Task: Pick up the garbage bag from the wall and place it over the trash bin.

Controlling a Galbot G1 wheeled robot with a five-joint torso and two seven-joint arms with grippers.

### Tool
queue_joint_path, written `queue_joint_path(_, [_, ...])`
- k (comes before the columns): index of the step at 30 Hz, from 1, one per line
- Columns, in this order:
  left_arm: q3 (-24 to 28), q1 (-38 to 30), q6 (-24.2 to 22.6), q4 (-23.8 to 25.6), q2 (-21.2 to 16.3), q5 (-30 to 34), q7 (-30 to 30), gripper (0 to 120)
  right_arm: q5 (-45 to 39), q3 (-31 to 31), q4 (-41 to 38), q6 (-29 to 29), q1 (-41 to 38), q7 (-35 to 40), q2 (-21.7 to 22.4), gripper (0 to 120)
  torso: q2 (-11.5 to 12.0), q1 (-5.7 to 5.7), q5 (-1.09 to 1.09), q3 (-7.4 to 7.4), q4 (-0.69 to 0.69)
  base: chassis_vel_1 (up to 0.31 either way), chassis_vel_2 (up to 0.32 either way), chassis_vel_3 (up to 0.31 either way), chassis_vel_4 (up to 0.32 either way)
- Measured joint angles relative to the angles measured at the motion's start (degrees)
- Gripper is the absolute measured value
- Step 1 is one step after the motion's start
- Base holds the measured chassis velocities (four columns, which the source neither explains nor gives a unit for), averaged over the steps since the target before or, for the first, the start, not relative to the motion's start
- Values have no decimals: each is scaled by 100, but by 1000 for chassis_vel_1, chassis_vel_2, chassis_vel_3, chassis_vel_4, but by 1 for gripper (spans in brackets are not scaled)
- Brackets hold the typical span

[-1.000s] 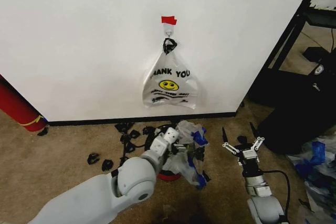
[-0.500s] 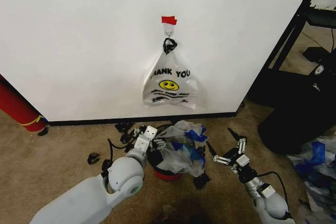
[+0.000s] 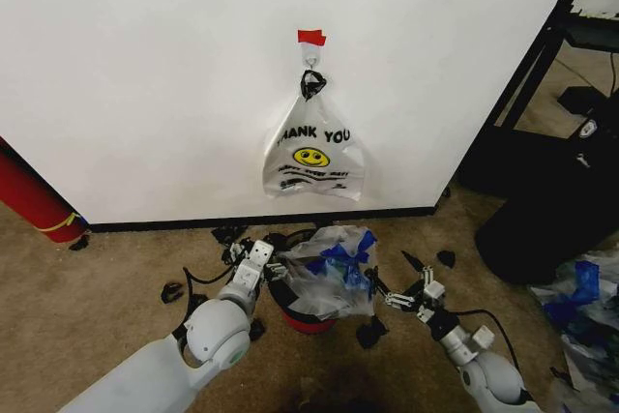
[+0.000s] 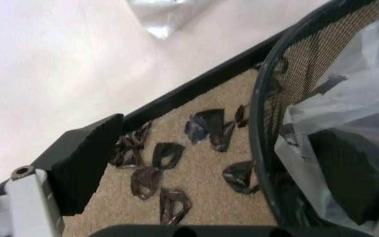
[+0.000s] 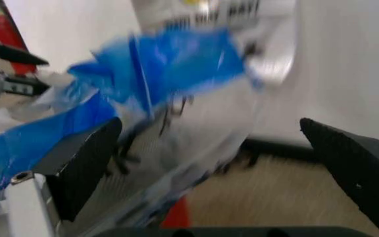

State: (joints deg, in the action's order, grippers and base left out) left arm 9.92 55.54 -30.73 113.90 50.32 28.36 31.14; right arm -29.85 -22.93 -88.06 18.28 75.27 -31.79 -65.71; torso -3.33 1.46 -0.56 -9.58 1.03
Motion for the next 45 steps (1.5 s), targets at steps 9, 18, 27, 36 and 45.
queue_joint_path(9, [275, -133, 118, 174, -68, -60, -160, 100, -206, -77, -204, -984, -147, 112, 106, 100, 0, 0, 0, 0, 3, 0, 0, 0, 0])
queue_joint_path(18, [-239, 701, 725, 1112, -553, -376, -1151, 100, -223, -746, 20, -508, -107, -1925, 180, 100, 0, 0, 0, 0, 1, 0, 0, 0, 0])
queue_joint_path(27, [-437, 1140, 1417, 1300, -622, -501, -2785, 100, -151, -1149, 24, -127, -85, -3096, 174, 100, 0, -1, 0, 0, 1, 0, 0, 0, 0])
queue_joint_path(36, [-66, 395, 288, 932, -345, 762, -1991, 100, 83, -1126, 9, 271, -98, -2761, 57, 100, 0, 0, -1, 0, 1, 0, 0, 0, 0])
queue_joint_path(45, [524, -436, -93, 728, -407, 1436, -1991, 100, 202, -1165, 63, 337, -112, -2922, -39, 100, 0, 0, 0, 0, 1, 0, 0, 0, 0])
